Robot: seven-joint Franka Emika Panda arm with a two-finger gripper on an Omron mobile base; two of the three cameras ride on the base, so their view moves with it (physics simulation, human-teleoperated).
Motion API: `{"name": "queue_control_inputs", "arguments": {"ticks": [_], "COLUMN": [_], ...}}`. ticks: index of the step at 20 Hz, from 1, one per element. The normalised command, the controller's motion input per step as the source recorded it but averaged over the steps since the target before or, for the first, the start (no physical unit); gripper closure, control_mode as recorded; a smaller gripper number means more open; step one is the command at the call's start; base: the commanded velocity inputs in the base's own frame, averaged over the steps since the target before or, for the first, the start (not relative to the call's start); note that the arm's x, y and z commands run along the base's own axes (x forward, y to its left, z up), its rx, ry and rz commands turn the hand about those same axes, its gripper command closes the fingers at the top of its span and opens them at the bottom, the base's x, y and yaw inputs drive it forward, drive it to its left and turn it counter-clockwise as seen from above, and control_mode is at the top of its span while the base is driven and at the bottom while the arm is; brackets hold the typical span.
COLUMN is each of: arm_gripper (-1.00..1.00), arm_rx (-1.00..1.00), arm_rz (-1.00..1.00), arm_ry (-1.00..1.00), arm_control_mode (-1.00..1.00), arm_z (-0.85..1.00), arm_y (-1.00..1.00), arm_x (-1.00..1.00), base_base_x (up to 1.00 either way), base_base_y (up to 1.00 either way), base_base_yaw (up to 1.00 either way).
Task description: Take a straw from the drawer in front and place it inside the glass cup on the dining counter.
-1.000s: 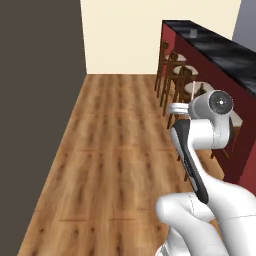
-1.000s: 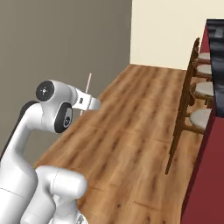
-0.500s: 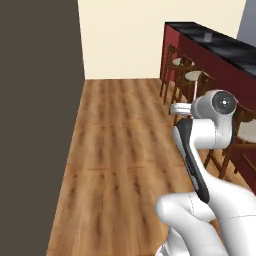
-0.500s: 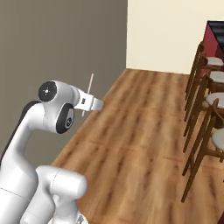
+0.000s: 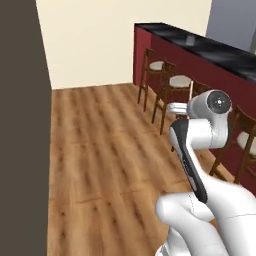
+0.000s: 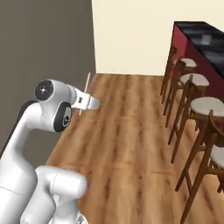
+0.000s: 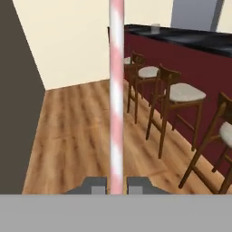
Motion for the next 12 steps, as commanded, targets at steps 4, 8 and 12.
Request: {"name": "queue_control_inputs", "arguments": {"ticks": [4,8,12], "arm_gripper": [1.0,1.0,1.0], "arm_rx": [0.0,0.0,0.0], "arm_rz": [0.0,0.0,0.0], "arm_ry": [0.0,0.0,0.0], "arm_control_mode": [1.0,1.0,1.0], "arm_z": [0.0,0.0,0.0], "arm_y": [0.0,0.0,0.0], "arm_x": [0.0,0.0,0.0], "base_base_x": [1.0,0.98,0.87], "base_base_y": [0.55,0.57,0.62], "base_base_yaw": [-0.59,-0.6,-0.61]}}
